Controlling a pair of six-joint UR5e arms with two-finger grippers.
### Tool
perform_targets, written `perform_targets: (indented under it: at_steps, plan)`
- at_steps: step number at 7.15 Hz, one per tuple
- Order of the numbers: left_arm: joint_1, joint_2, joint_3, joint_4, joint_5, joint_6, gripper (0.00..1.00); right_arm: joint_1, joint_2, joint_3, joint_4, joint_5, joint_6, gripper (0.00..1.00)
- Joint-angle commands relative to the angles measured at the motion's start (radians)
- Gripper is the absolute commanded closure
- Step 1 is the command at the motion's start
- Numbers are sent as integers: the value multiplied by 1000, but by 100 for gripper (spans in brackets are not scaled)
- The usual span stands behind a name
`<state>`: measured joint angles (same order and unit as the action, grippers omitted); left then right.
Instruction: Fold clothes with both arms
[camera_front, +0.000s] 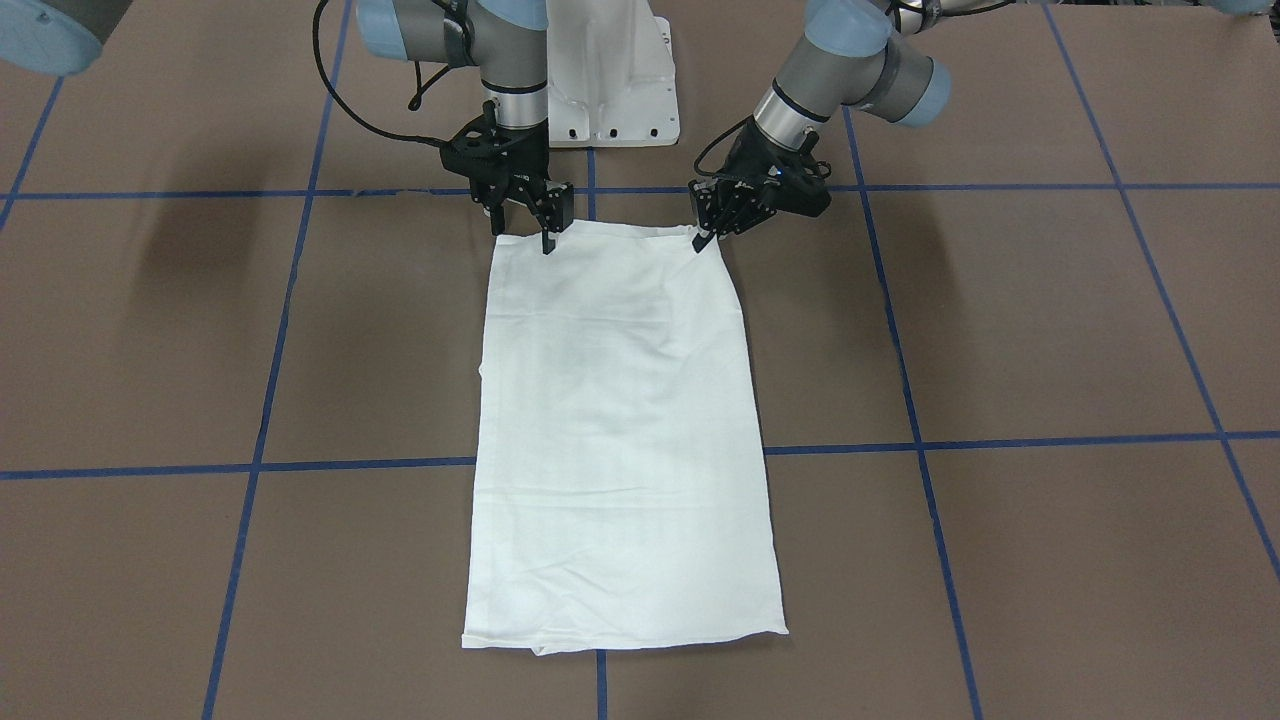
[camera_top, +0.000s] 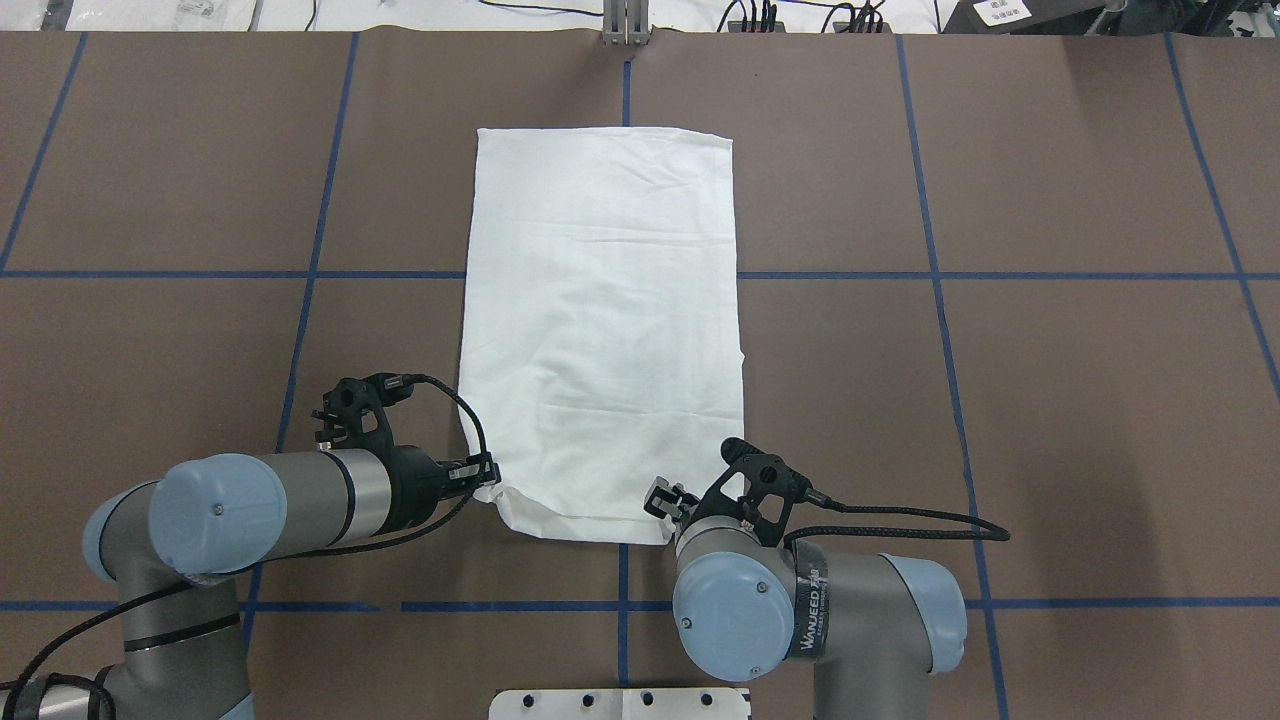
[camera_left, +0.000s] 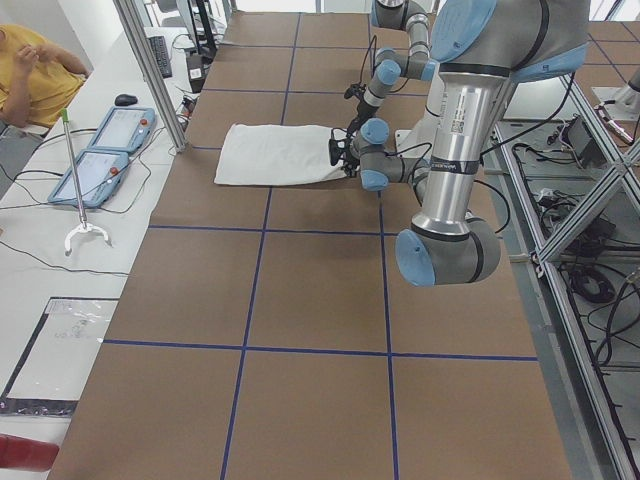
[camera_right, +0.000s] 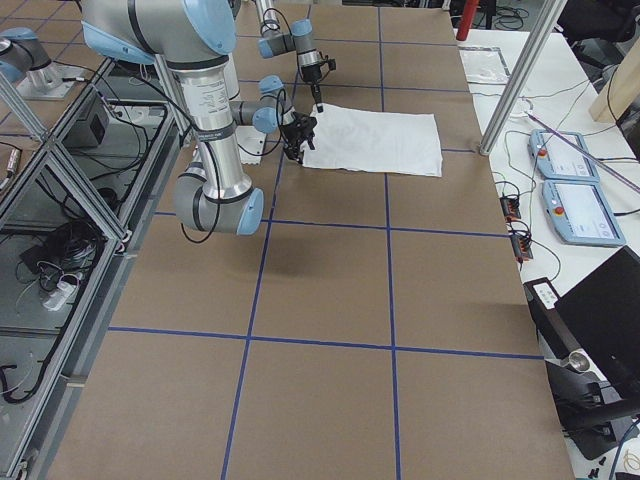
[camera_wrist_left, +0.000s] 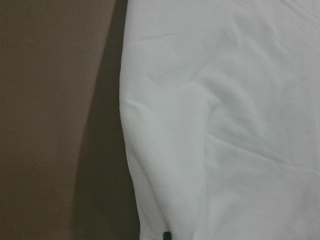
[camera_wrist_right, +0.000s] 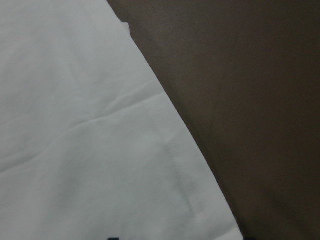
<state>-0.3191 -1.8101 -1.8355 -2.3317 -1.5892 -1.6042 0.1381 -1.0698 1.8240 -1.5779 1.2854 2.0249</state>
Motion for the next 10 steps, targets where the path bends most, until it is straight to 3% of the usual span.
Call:
perform_targets:
  at_steps: [1,10]
  plan:
    - [0,0,-1,0,0,1,100,-2,1,-2,-2,0,-2,14]
    - [-2,2,-8,0,0,3,100,-6,24,-20,-44,-4,-14,14]
